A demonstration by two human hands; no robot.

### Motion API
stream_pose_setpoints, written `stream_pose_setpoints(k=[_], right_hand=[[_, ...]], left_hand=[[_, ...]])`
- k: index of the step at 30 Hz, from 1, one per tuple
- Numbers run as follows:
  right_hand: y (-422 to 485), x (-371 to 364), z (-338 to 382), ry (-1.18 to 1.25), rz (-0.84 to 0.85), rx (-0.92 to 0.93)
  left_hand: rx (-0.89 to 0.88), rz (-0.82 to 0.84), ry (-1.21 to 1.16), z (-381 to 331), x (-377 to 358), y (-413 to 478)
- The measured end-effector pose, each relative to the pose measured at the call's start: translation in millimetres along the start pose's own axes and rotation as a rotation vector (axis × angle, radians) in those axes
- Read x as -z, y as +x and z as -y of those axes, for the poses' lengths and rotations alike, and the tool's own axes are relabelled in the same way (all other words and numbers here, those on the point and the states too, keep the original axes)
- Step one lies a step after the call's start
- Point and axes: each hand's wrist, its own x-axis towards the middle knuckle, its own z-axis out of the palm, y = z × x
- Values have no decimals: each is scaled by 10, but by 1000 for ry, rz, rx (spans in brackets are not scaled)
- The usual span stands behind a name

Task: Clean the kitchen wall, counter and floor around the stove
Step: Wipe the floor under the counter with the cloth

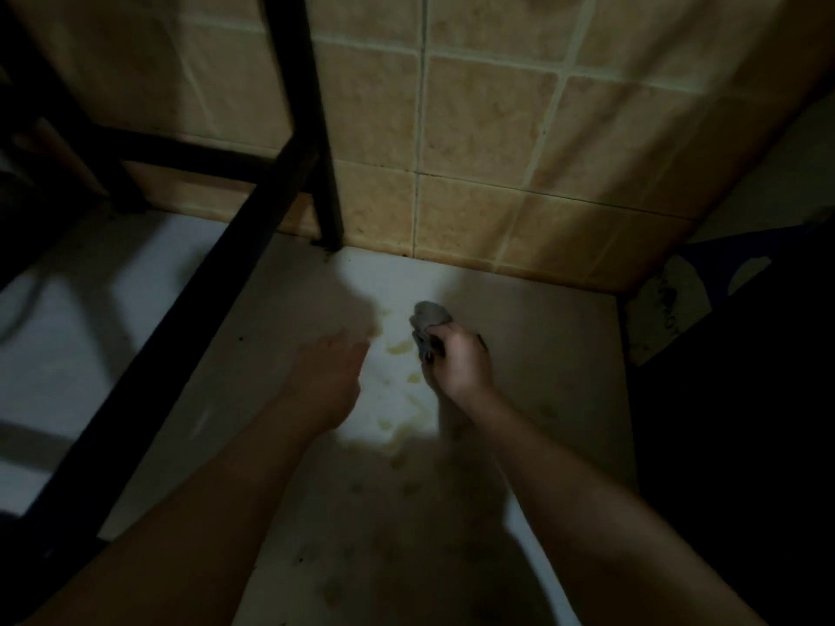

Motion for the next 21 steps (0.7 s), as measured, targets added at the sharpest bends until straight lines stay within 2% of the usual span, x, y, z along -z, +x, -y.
stream_pose_setpoints(k=[7, 9, 15, 21], right_hand=[[28, -448, 576, -142, 274, 244], [15, -518, 602, -219, 294, 284], [112, -403, 408, -274, 136, 217], [119, -22, -198, -165, -71, -89]], left_hand=[[100, 142, -15, 245, 39, -301], [113, 158, -57, 250, 46, -357], [94, 185, -63, 348, 11, -426], [129, 184, -35, 428, -62, -489]])
